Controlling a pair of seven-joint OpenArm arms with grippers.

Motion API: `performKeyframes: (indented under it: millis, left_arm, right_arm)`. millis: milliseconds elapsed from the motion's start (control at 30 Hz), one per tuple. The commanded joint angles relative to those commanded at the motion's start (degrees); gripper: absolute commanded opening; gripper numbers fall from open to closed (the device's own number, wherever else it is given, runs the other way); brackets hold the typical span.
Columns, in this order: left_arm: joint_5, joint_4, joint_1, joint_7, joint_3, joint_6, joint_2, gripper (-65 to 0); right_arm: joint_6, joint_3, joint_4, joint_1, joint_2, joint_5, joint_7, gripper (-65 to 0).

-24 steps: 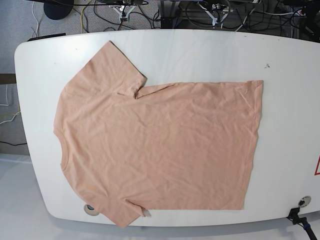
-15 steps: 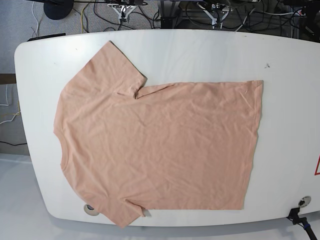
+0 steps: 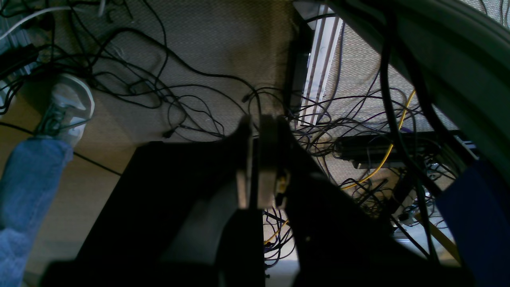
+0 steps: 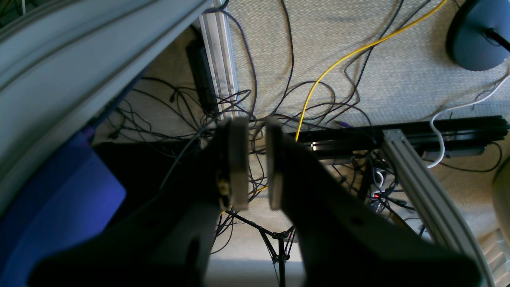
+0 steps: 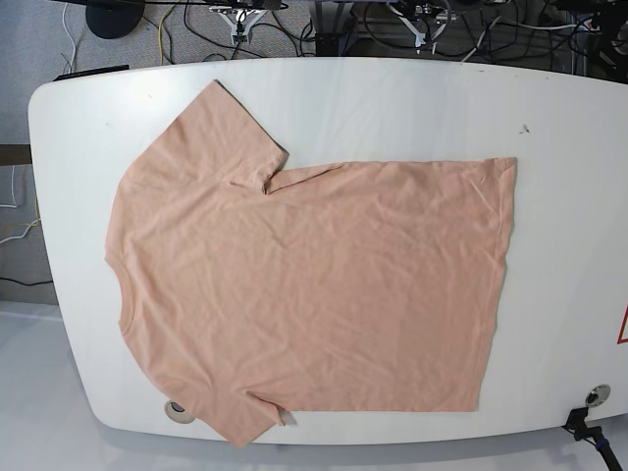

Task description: Fold the T-shirt properly

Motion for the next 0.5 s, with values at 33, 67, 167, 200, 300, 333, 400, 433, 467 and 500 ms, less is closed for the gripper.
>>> performKeyframes:
  millis: [33,67,167,200,300,333,400,433,467,500]
  left_arm:
    - [-0.1,-0.3,0.0,0.2,0.0,-0.1,0.0,-63.1]
    - [-0.2,-0.2,0.0,0.1,0.0,-0.2,-0.1,-63.1]
    - [0.0,-0.1,-0.2,0.3,0.0,-0.2,-0.2,-63.1]
    - [-0.4,-0.1,0.1,0.2,-0.1,0.0,0.1,-64.0]
    - [-0.2,-0.3,-0.2,0.1,0.0,-0.2,0.0,-63.8]
    - [-0.3,0.0,-0.2,0.3,0.1,-0.1,0.0,-63.8]
    - [-0.3,-0.1,-0.1,0.3,0.1,-0.3,0.0,-63.8]
    - [-0.2,-0.2,-0.2,0.2,0.1,-0.3,0.0,-63.8]
    - [-0.1,-0.1,-0.2,0.1,0.1,-0.2,0.0,-63.8]
    - [-0.2,-0.1,-0.3,0.1,0.0,-0.2,0.0,-63.7]
  right_arm:
    - [0.09,0.0,-0.1,0.1,0.0,-0.1,0.2,-57.9]
    - [0.15,0.1,0.1,-0.1,0.0,0.0,0.0,-57.8]
    - [0.22,0.0,0.2,0.0,0.0,0.0,0.1,-57.8]
    - [0.82,0.4,-0.3,-0.1,-0.1,0.1,1.3,-58.4]
    - [0.56,0.4,0.2,0.0,0.0,0.3,0.9,-58.5]
    - [0.62,0.4,0.1,0.0,0.0,0.3,1.0,-58.6]
    - [0.65,0.4,0.0,0.0,0.0,0.3,0.6,-58.7]
    - [0.65,0.4,0.2,0.1,0.0,0.3,0.8,-58.5]
    - [0.59,0.5,0.1,0.1,0.0,0.3,0.7,-58.6]
    - [0.62,0.3,0.0,0.0,0.0,0.3,0.8,-58.7]
